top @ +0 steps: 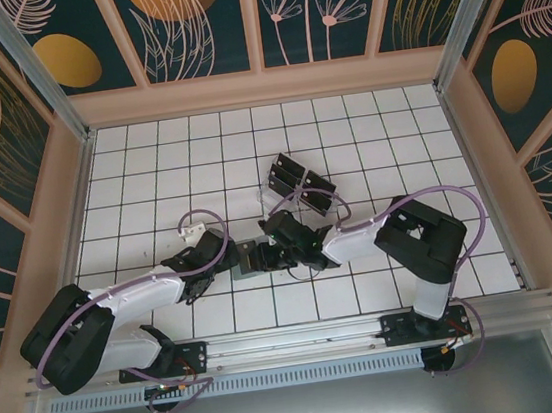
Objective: Put the credit cards into the card holder
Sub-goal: Insert the credit card into the card slot.
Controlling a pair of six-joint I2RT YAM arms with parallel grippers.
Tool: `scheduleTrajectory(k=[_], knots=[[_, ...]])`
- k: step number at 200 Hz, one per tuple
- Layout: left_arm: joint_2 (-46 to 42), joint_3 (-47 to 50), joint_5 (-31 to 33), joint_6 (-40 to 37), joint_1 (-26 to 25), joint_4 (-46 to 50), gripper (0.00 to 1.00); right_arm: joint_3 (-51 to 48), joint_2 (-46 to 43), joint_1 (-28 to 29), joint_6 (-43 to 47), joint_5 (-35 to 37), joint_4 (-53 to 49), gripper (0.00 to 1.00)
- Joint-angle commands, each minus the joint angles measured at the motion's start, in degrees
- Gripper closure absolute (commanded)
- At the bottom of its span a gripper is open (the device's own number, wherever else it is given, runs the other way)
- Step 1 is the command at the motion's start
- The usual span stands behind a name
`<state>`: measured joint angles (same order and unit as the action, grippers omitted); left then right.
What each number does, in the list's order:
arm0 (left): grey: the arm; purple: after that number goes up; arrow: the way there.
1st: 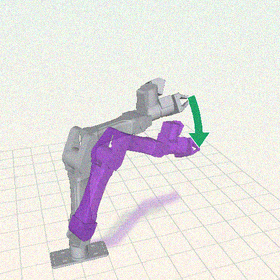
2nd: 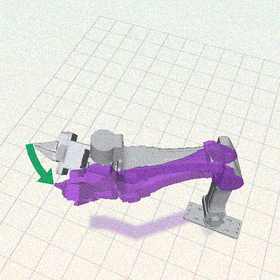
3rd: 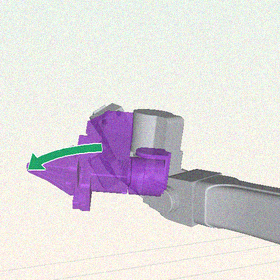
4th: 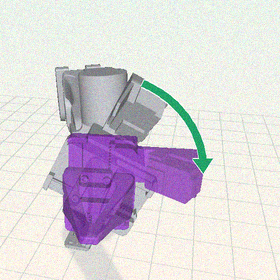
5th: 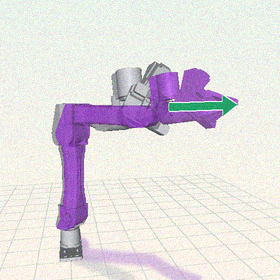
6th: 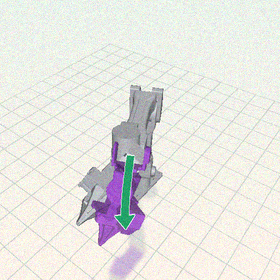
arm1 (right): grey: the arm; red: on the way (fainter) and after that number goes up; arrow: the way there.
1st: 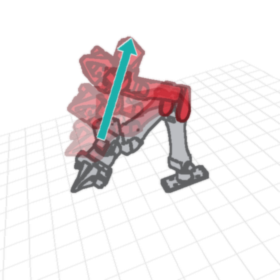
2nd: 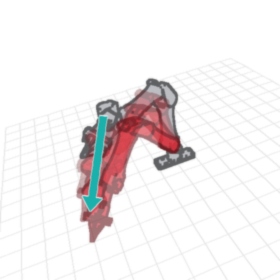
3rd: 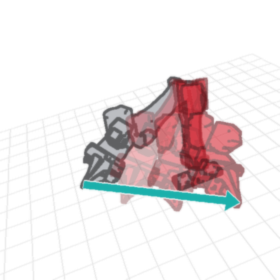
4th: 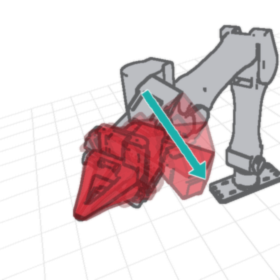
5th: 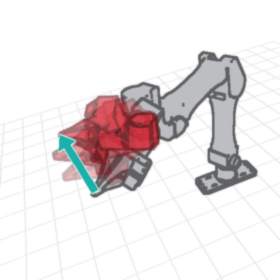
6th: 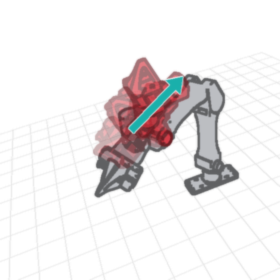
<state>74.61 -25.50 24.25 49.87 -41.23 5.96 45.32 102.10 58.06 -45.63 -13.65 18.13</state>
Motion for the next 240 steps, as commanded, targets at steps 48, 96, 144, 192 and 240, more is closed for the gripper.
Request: scheduleTrajectory(k=[48, 96, 144, 192, 240], knots=[[0.04, -1.66, 2.73, 0.14, 0.37, 2.97, 0.02, 2.77, -1.05, 0.45, -0.79, -0.27, 1.43, 0.72], [-2.57, -1.75, 3.70, 0.01, 0.88, 5.11, 0.02, 0.52, -5.95, -0.81, -0.09, 2.90, -1.29, 0.67], [-5.27, -2.46, -0.93, -2.61, 3.75, 3.77, 0.01, -0.70, -7.45, -3.24, 1.95, 3.80, -3.49, 0.63], [-8.25, -3.49, -9.36, -8.07, 4.94, -1.56, 0.02, -1.15, -15.99, -4.96, 7.04, 10.46, -12.66, 0.62], [-6.74, -1.44, -14.14, -7.08, 5.01, -5.33, 0.01, -2.92, -21.36, -6.46, 9.33, 13.89, -18.58, 0.61]])
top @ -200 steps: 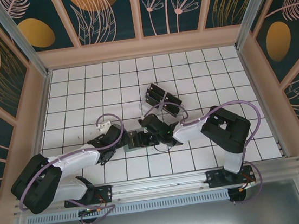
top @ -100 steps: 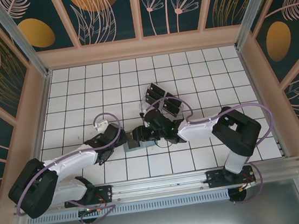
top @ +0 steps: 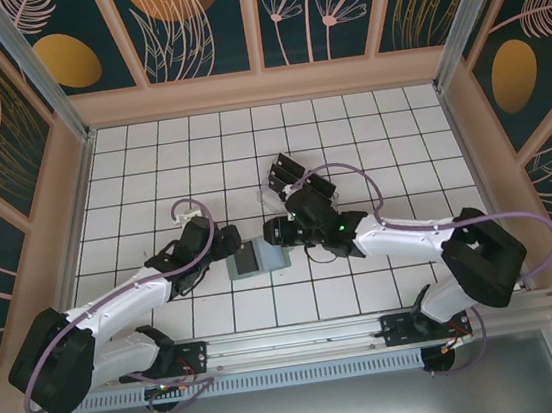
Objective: Put the credit cards into the card holder
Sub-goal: Close the card holder at the center of the table.
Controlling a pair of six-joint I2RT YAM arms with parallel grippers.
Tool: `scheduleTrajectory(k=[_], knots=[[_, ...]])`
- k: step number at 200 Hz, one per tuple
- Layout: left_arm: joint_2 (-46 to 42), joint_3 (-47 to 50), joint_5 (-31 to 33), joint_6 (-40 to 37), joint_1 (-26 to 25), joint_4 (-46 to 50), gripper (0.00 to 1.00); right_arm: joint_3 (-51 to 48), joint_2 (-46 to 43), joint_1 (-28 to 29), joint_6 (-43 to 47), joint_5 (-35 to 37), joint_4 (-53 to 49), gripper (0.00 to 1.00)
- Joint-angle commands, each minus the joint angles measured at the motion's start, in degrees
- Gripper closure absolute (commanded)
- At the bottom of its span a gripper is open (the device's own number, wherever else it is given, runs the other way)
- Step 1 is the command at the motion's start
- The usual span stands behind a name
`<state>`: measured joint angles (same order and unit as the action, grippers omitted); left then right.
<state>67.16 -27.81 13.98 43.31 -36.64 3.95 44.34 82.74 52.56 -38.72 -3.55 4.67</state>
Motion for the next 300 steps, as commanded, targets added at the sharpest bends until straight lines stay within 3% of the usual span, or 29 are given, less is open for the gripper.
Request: scheduleTrajectory(k=[1, 80, 157, 179, 205, 222, 300], knots=[[0.75, 0.94, -3.96, -0.47, 0.42, -3.41, 0.02, -2.00, -2.02, -1.00, 2.42, 3.76, -5.16, 0.61], [1.76, 6.61, -9.53, -0.11, 0.43, -12.03, 0.01, -4.01, 2.77, -1.57, 3.56, 5.42, -4.33, 0.58], [3.04, 8.11, -10.70, -0.13, 0.39, -14.53, 0.01, -3.64, 7.16, -2.80, 4.35, 7.20, -2.24, 0.59], [3.74, 8.30, -11.43, -0.32, 0.38, -15.61, 0.02, -3.33, 7.80, -3.18, 4.44, 6.74, -1.59, 0.67], [4.43, 8.39, -12.22, -0.53, 0.35, -16.98, 0.02, -3.63, 7.57, -3.08, 4.46, 5.47, -0.83, 0.91], [4.78, 8.29, -12.82, -0.56, 0.37, -17.68, 0.01, -4.38, 6.98, -3.07, 4.14, 4.85, -0.45, 1.00], [8.08, 7.32, -15.62, -0.50, 0.43, -20.86, 0.02, -5.64, 5.79, -1.80, 2.27, 2.86, 1.10, 1.00]])
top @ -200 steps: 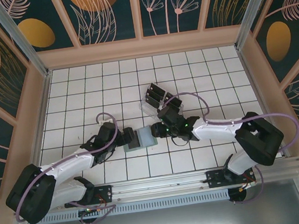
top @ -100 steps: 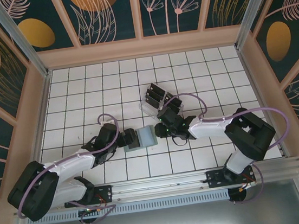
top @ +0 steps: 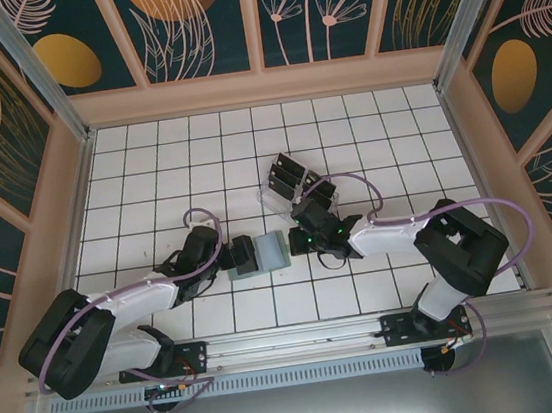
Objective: Put the credit cards into the card holder
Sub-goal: Close the card holder at the center of the table.
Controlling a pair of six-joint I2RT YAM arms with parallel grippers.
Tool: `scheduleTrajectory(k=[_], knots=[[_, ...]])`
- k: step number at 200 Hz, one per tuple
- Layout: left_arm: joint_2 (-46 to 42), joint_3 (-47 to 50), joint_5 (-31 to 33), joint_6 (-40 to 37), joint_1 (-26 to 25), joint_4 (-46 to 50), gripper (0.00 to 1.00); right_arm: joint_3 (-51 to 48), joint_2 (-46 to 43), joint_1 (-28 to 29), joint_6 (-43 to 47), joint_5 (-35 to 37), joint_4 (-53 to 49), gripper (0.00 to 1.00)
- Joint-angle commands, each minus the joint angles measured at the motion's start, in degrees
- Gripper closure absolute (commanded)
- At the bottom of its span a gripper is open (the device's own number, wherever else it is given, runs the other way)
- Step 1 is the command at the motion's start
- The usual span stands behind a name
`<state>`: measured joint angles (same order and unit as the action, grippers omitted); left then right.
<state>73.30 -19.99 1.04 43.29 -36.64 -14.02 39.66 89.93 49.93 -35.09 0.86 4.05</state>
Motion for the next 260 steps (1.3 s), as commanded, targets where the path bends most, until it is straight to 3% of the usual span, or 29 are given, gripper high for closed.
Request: scheduleTrajectory(k=[1, 117, 165, 228, 239, 260], knots=[[1.98, -0.54, -2.70, -0.48, 0.43, -2.88, 0.01, -0.98, -1.37, 0.85, -1.37, -1.60, 1.73, 1.00], [-9.30, -2.07, -9.59, 5.71, 0.43, -5.40, 0.02, -1.76, 0.29, 0.96, -2.44, -3.15, 4.71, 1.00], [-7.76, -2.15, -13.73, 11.32, -0.17, -12.70, 0.02, -1.86, 0.37, 1.02, -2.61, -3.17, 5.04, 1.00], [0.22, -4.71, -11.57, 12.67, -6.09, -17.91, 0.01, -1.43, -0.45, 0.52, -2.70, -2.73, 4.22, 1.00], [1.83, -4.47, -11.16, 13.24, -6.73, -19.48, 0.01, -1.58, -1.48, 0.47, -2.76, -2.24, 3.46, 0.90], [4.65, -3.87, -10.38, 14.22, -7.53, -21.73, 0.01, -2.12, -4.22, 0.26, -3.02, -1.63, 2.18, 0.81]])
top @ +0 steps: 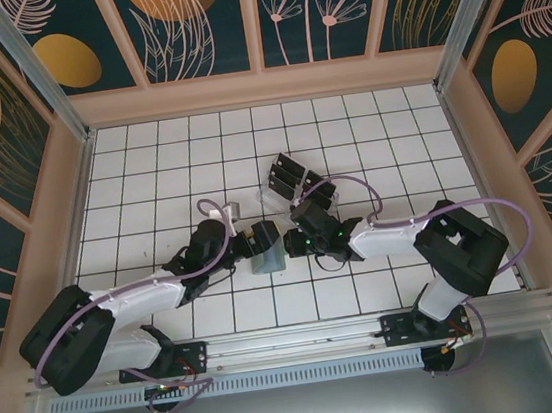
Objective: Put the credit cards into the card holder
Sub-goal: Close the card holder at the center of the table.
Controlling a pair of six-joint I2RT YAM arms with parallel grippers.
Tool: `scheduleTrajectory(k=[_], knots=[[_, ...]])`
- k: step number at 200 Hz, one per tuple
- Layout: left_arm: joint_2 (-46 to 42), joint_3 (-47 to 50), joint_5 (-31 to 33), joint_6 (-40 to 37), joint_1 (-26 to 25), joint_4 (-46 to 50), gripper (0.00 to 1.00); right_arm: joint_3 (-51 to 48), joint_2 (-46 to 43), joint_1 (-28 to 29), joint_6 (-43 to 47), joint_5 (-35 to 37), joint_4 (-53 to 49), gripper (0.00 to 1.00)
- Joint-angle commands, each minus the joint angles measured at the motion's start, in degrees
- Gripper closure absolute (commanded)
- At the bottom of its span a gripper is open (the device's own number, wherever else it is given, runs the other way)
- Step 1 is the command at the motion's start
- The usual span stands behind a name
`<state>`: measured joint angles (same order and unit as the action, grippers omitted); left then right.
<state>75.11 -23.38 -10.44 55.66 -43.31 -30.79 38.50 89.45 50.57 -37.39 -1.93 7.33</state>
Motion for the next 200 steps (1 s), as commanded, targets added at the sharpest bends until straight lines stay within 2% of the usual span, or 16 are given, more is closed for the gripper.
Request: scheduleTrajectory(k=[1, 23, 65, 154, 200], knots=[[2.97, -0.46, 1.15, 1.92, -0.93, -5.06, 0.01, -1.01, -3.88, -0.38, -0.74, 1.16, -1.14, 0.81], [5.49, 0.31, 1.81, 2.52, -1.60, -7.02, 0.01, -1.81, -7.14, -0.38, -1.39, 1.67, -2.39, 0.77], [5.77, 0.11, 3.95, 1.53, -1.67, -5.85, 0.01, -3.47, -13.07, 0.21, -3.39, 2.05, -3.54, 0.76], [9.26, 2.37, 6.02, 3.93, -1.65, -9.12, 0.01, -5.73, -13.52, 5.74, -7.82, 0.97, 4.25, 0.92], [6.49, -1.08, 9.78, 1.74, -1.61, -1.56, 0.01, -6.00, -11.76, 7.22, -9.00, 0.17, 7.69, 0.96]])
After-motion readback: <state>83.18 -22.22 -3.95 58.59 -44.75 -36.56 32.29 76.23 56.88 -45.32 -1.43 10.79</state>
